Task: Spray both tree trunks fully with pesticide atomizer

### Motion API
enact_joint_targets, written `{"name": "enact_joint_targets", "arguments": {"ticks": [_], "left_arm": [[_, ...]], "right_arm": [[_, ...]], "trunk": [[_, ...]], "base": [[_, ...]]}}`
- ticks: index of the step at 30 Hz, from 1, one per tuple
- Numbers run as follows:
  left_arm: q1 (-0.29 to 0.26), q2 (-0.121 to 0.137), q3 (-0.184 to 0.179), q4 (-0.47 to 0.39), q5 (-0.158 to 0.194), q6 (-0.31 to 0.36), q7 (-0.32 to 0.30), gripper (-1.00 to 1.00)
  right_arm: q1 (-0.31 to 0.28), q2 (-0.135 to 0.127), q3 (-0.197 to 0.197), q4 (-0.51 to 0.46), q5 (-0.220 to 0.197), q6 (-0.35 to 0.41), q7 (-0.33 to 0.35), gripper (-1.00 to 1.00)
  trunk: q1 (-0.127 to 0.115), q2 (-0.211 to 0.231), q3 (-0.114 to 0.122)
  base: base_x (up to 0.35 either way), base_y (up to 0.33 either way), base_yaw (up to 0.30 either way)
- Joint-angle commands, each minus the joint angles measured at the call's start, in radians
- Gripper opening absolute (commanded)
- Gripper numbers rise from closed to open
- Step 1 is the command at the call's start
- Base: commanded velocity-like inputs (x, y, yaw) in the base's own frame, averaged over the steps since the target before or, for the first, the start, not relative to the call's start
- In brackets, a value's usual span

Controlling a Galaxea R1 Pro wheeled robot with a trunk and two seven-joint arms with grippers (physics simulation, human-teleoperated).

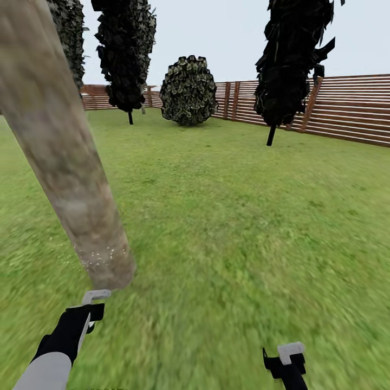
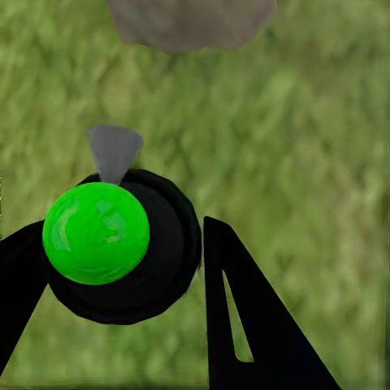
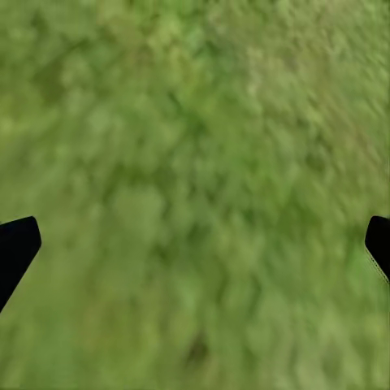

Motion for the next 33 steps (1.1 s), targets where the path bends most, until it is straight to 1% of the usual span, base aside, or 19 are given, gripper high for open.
{"name": "enact_joint_targets", "arguments": {"ticks": [1,4,5,9,11,13,16,17,19,21,23,24,25,26,28,29,30,31,33], "left_arm": [[0.000,0.000,0.000,0.000,-0.001,0.000,0.000,-1.00],[0.000,0.001,0.000,0.000,0.000,0.000,0.001,-1.00],[0.000,0.002,0.007,0.000,0.000,0.001,0.002,-1.00],[0.000,0.001,0.070,0.000,-0.001,0.000,0.002,-1.00],[0.000,0.002,0.074,0.000,-0.001,-0.001,0.002,-1.00],[-0.001,0.001,0.071,0.000,-0.003,-0.001,0.000,-1.00],[-0.010,-0.004,0.046,-0.002,-0.007,0.000,-0.004,-1.00],[-0.016,-0.005,0.027,-0.004,-0.007,0.008,-0.004,-1.00],[-0.042,-0.007,0.012,-0.009,-0.005,0.013,-0.004,-1.00],[-0.061,-0.002,0.009,-0.014,-0.005,0.018,-0.010,-1.00],[-0.066,0.007,0.007,-0.017,-0.007,0.019,-0.013,-1.00],[-0.062,0.030,0.007,-0.017,-0.005,0.019,-0.016,-1.00],[-0.060,0.044,0.007,-0.017,-0.004,0.019,-0.017,-1.00],[-0.060,0.049,0.007,-0.017,-0.004,0.018,-0.019,-1.00],[-0.065,0.047,0.007,-0.017,-0.003,0.018,-0.025,-1.00],[-0.069,0.037,0.002,-0.018,-0.002,0.019,-0.027,-1.00],[-0.083,0.017,-0.012,-0.018,-0.003,0.020,-0.028,-1.00],[-0.094,0.009,-0.021,-0.018,-0.003,0.021,-0.028,-1.00],[-0.116,0.007,-0.034,-0.018,-0.002,0.023,-0.028,-1.00]], "right_arm": [[0.000,0.000,0.000,0.000,0.000,0.000,0.000,1.00],[0.001,0.000,0.000,0.000,0.000,0.000,0.000,1.00],[0.001,0.000,0.000,0.000,0.000,0.000,0.000,1.00],[0.001,0.000,0.000,0.000,0.000,0.000,0.000,1.00],[0.001,0.000,0.000,-0.001,0.000,0.000,0.000,1.00],[0.000,-0.001,0.000,-0.001,0.000,0.001,0.000,1.00],[0.001,-0.001,0.000,-0.001,0.000,0.000,0.000,1.00],[0.001,-0.002,0.000,-0.002,0.000,0.000,0.000,1.00],[0.001,-0.002,0.000,-0.002,0.000,0.000,0.000,1.00],[0.001,-0.002,0.000,-0.002,0.000,0.000,0.000,1.00],[0.000,-0.002,0.000,-0.002,0.000,0.000,0.000,1.00],[0.000,-0.002,0.000,-0.002,0.000,0.000,0.000,1.00],[0.000,-0.002,0.000,-0.002,0.000,0.000,0.000,1.00],[0.000,-0.002,0.000,-0.002,0.000,0.000,0.000,1.00],[0.000,-0.002,-0.001,-0.002,0.000,0.000,0.000,1.00],[0.000,-0.003,-0.001,-0.002,0.000,0.000,0.000,1.00],[0.000,-0.003,-0.001,-0.002,0.000,0.001,0.000,1.00],[0.000,-0.003,-0.001,-0.002,0.000,0.001,0.000,1.00],[0.000,-0.003,-0.001,-0.002,0.000,0.000,0.000,1.00]], "trunk": [[0.000,0.000,0.000],[0.000,0.000,0.000],[0.000,0.000,0.000],[0.000,0.000,0.000],[0.000,0.000,0.000],[0.000,0.000,0.000],[0.000,0.000,0.000],[0.000,0.000,0.000],[0.000,0.000,0.000],[0.000,0.000,0.000],[0.000,0.000,0.000],[0.000,0.000,0.000],[0.000,0.000,0.000],[0.000,0.000,0.000],[0.000,0.000,0.000],[0.000,0.000,0.000],[0.000,0.000,0.000],[0.000,0.000,0.000],[0.000,0.000,0.000]], "base": [[0.082,-0.268,0.278],[0.078,-0.269,0.278],[0.041,-0.270,0.278],[0.013,-0.259,0.278],[0.001,-0.147,0.278],[0.000,-0.108,0.278],[0.000,-0.024,0.278],[0.000,-0.004,0.277],[0.000,-0.002,0.219],[0.000,0.000,0.050],[0.000,0.000,0.013],[0.000,0.000,0.003],[0.000,0.000,0.001],[0.000,0.000,0.000],[0.000,0.000,0.000],[0.000,0.000,0.000],[0.000,0.000,0.000],[0.000,0.000,0.000],[0.000,0.000,0.000]]}}
